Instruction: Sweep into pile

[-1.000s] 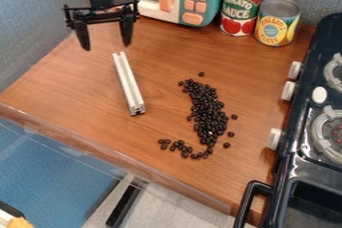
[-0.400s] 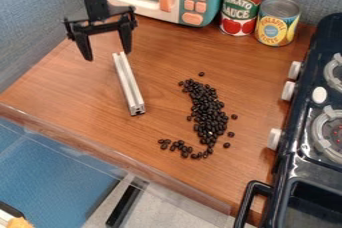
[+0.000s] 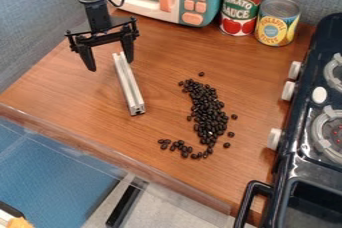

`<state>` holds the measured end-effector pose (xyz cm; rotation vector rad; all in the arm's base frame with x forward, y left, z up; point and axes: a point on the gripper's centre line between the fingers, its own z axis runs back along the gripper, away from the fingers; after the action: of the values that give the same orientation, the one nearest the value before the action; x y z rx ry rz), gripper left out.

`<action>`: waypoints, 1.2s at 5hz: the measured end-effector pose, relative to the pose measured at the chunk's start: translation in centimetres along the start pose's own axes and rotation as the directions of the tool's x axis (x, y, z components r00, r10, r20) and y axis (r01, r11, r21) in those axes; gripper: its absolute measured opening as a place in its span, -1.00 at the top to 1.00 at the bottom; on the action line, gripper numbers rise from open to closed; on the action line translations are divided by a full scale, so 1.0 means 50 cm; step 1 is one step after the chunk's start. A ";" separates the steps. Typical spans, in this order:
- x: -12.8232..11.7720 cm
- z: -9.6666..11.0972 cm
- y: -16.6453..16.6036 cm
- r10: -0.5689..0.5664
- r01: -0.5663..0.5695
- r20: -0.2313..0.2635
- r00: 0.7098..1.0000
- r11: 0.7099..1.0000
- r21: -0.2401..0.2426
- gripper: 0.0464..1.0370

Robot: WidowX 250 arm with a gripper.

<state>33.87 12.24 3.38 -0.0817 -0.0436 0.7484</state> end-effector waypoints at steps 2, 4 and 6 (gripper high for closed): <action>-0.003 -0.014 -0.023 0.032 -0.032 0.000 0.999 0.999 -0.006 -0.93; 0.013 -0.050 -0.024 0.070 -0.071 0.019 0.997 0.996 0.048 -0.29; 0.017 -0.053 -0.019 0.048 -0.049 0.024 0.999 0.997 0.061 0.31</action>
<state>35.31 11.94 0.85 -0.0154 -0.0401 0.7988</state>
